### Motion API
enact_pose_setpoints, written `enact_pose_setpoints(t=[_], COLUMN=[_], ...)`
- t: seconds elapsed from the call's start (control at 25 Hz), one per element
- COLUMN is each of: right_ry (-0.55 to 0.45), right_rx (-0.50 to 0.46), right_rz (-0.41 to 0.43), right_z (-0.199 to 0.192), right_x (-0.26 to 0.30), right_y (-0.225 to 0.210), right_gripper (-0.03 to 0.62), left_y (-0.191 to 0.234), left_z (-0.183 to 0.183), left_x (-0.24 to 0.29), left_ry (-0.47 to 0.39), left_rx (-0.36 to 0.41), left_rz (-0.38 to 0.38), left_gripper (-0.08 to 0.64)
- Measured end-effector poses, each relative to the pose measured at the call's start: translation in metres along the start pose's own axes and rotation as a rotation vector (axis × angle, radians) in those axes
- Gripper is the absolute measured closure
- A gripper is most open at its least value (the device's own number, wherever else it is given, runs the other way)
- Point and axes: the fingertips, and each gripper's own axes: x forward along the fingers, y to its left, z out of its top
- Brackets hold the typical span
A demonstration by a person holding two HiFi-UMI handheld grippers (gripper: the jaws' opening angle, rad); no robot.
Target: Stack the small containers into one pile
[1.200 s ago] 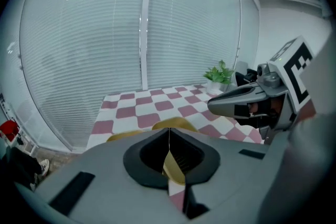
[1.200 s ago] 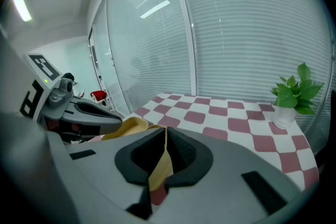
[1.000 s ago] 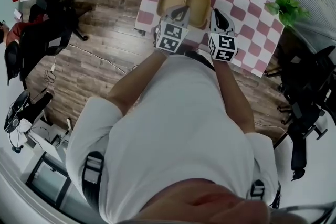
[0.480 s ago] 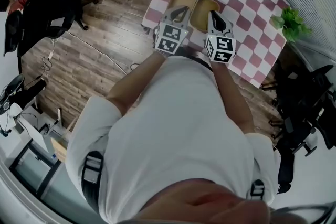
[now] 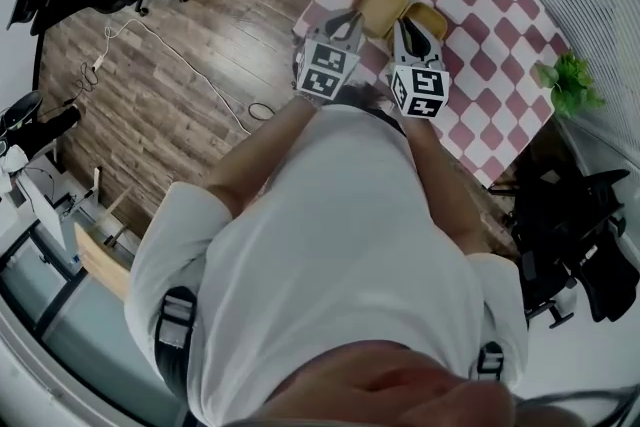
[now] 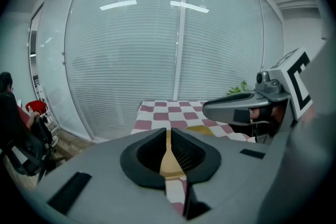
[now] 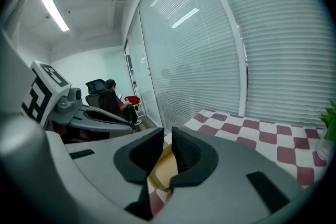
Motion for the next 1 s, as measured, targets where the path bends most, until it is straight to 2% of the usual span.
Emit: enact_pose_setpoints(t=[0.28,0.4,0.64,0.72,0.84,1.0], right_ry=[0.019,0.039,0.071,0.085,0.112,0.148], right_rx=[0.023,0.037,0.064,0.072,0.081,0.096], right_rz=[-0.007,-0.007,-0.021,-0.025,-0.032,-0.042], right_z=[-0.005,-0.011,-0.026,-0.030,-0.039,-0.054], right_x=[0.004,0.009,0.018,0.023,0.034,0.050], right_y=[-0.004,-0.002,-0.004,-0.007,-0.011,-0.019], right_gripper=[0.546,0.494,0.492,0.492,0.491,0.492], left_y=[0.003,0.006,0.012,0.016,0.026,0.038], left_z=[-0.011,-0.013,-0.026,-0.031,-0.042,-0.067], left_x=[0.011,0.016,0.034,0.045,0.062,0.090], left_ry=[0.041,0.049,0.084,0.106,0.146,0.211], left_rx=[-0.008,-0.006,-0.015,-0.020,-0.027,-0.041], left_rz=[-0.028,-0.038,-0.048,-0.051,-0.054,-0.051], left_gripper=[0.523,0.523,0.522,0.518,0.472,0.465])
